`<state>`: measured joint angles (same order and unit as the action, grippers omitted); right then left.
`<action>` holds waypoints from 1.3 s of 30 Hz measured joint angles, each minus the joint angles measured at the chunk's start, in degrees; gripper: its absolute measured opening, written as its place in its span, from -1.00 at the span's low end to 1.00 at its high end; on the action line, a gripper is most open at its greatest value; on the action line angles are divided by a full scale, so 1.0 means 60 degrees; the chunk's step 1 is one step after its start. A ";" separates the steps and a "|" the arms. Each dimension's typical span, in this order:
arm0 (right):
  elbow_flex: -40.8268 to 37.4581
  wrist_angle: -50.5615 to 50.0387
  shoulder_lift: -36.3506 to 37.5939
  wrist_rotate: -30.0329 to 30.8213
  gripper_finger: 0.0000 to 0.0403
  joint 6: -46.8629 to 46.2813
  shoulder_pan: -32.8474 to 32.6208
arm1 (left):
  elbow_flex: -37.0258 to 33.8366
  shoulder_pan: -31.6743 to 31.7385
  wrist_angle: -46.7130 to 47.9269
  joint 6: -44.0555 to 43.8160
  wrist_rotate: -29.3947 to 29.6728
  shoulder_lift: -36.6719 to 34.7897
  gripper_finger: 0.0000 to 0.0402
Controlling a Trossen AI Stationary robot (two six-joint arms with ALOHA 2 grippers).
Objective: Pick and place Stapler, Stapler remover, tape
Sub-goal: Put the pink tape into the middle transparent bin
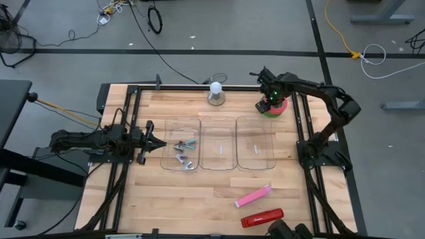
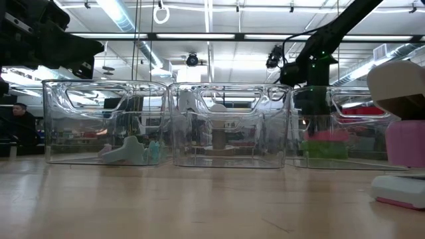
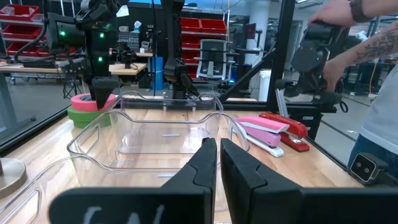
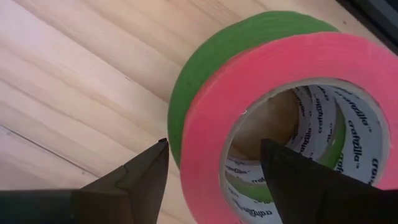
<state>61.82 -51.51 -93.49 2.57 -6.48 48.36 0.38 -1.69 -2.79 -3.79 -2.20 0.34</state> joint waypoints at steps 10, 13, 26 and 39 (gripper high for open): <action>0.0000 0.0241 -0.0037 0.0000 0.07 0.0164 0.0007 | 0.0000 0.0004 0.0000 -0.0004 0.0000 0.0000 -0.87; 0.0000 0.0243 -0.0037 0.0000 -0.04 0.0170 0.0007 | 0.0002 0.0001 -0.0001 0.0000 0.0000 0.0001 -0.87; 0.0000 0.0208 -0.0037 -0.0024 -0.43 0.0166 0.0011 | 0.0000 0.0000 -0.0003 -0.0004 0.0000 0.0000 -0.87; 0.0000 0.0179 -0.0037 -0.0004 -0.52 0.0168 0.0011 | 0.0003 0.0000 0.0000 0.0001 0.0000 0.0003 -0.87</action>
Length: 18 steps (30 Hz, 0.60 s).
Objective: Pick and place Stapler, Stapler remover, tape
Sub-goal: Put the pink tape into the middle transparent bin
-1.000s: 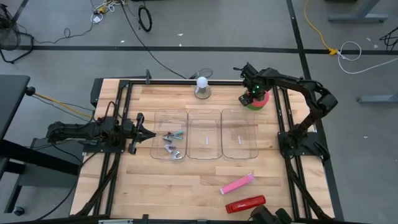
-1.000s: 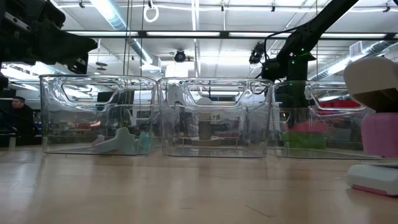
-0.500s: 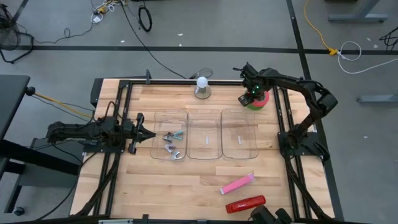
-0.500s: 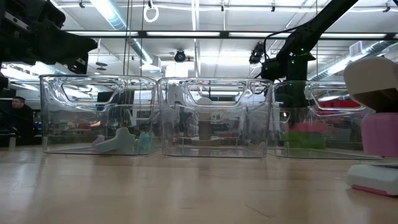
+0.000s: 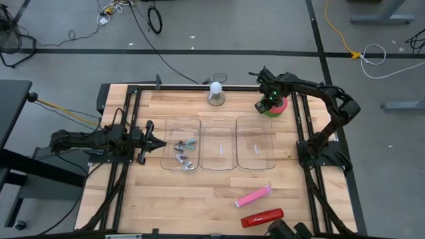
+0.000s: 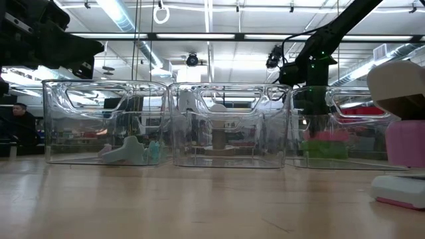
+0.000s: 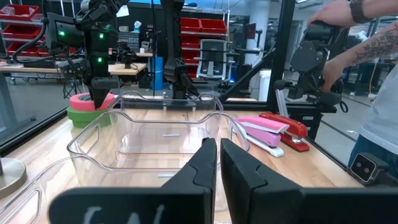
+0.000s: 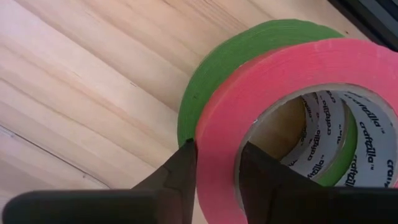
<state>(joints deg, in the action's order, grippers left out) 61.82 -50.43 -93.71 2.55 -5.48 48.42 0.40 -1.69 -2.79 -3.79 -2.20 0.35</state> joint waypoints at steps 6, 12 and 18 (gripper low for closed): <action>0.0000 0.0000 0.0000 0.0000 -0.52 0.0011 0.0000 | -0.0003 0.0000 0.0000 -0.0001 0.0000 0.0001 -0.87; 0.0000 -0.0070 0.0004 0.0011 -0.53 0.0071 0.0001 | -0.0001 0.0002 -0.0001 -0.0001 0.0000 -0.0002 -0.87; 0.0110 -0.0275 0.0332 0.0029 -0.53 0.0095 0.0004 | -0.0002 0.0003 0.0000 -0.0005 0.0003 0.0000 -0.87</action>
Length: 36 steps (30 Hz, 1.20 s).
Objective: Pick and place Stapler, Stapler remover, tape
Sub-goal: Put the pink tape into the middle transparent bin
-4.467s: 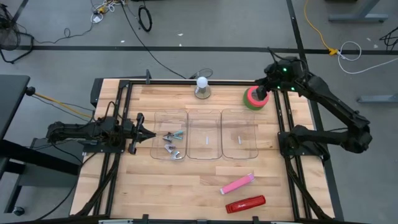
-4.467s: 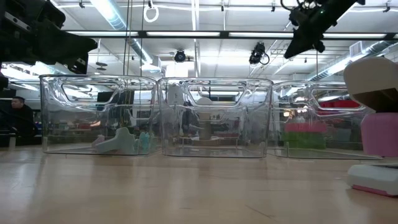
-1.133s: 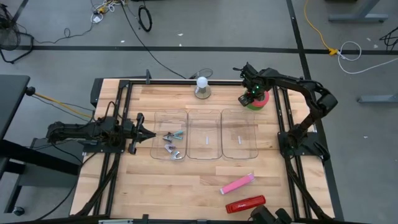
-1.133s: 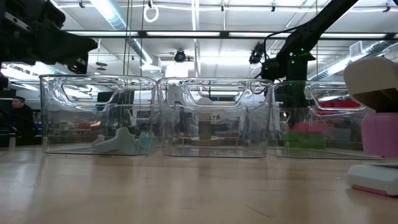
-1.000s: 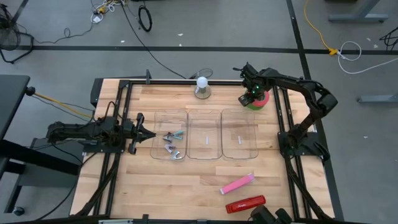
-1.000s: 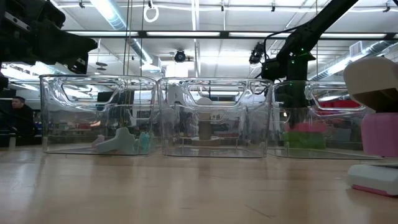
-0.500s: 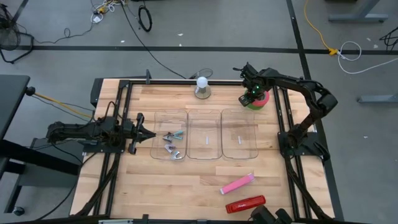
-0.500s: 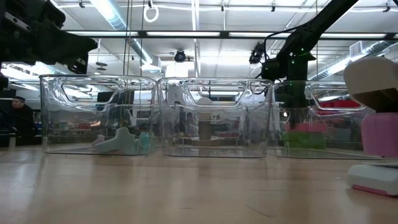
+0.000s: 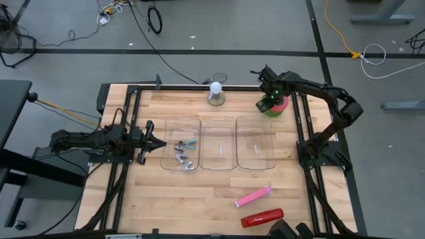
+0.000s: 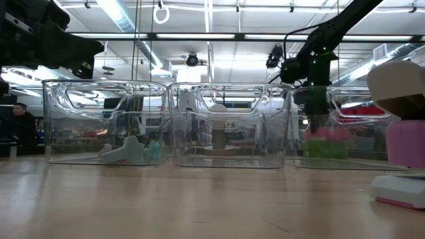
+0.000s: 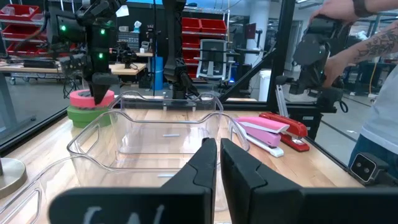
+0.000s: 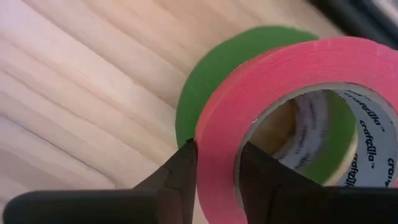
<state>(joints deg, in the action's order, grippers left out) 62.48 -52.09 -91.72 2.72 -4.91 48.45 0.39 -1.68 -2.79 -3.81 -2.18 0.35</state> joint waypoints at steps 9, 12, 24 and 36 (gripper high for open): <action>0.1693 -0.1516 0.0166 0.0242 -0.53 0.0559 -0.0097 | -0.0001 -0.0002 -0.0001 0.0001 0.0001 0.0001 -0.87; 0.2269 -0.1856 0.0167 0.0252 -0.53 0.0802 -0.0225 | 0.0001 -0.0003 -0.0001 0.0002 -0.0001 0.0001 -0.87; 0.3486 -0.2400 0.0171 0.0226 -0.53 0.1893 -0.1319 | -0.0001 -0.0002 -0.0004 0.0001 0.0000 0.0001 -0.87; 0.3646 -0.2440 0.0171 0.0117 -0.53 0.4554 -0.3086 | -0.0001 0.0001 -0.0002 0.0000 -0.0003 0.0000 -0.87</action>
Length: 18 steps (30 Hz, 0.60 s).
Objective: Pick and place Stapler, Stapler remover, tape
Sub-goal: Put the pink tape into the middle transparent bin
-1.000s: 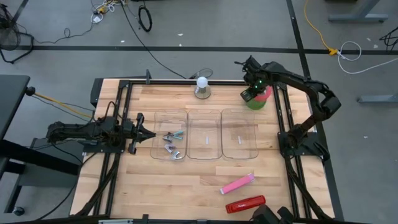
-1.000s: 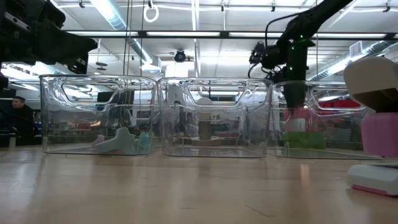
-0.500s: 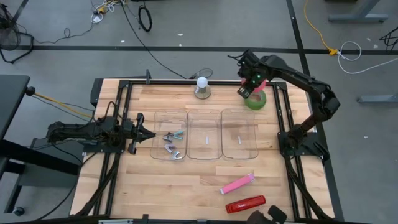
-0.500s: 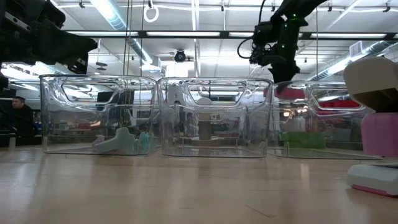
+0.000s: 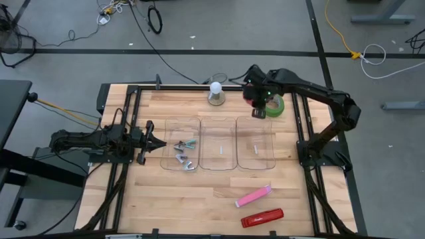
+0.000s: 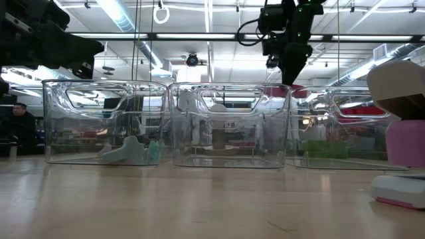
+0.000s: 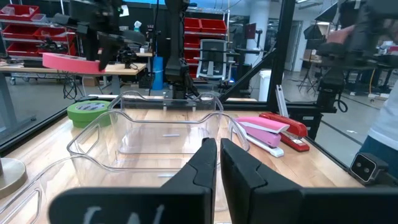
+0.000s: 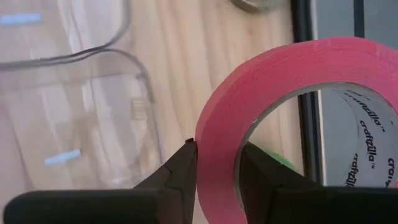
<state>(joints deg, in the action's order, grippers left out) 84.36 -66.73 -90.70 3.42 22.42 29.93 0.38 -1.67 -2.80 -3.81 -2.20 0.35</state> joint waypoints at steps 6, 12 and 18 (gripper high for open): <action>0.0000 0.0001 0.0000 0.0000 -0.53 0.1693 -0.0743 | 0.0000 -0.0002 0.0000 0.0004 0.0000 0.0001 -0.87; 0.0000 0.0248 0.0000 -0.0010 -0.53 0.2227 -0.1639 | 0.0000 0.0000 0.0002 0.0003 0.0000 0.0001 -0.87; 0.0000 0.0747 0.0000 0.0000 -0.53 0.2086 -0.2317 | 0.0002 -0.0003 0.0002 0.0002 0.0000 0.0001 -0.87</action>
<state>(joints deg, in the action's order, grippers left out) 84.36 -62.24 -90.70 3.42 34.93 16.03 0.39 -1.69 -2.79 -3.80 -2.20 0.36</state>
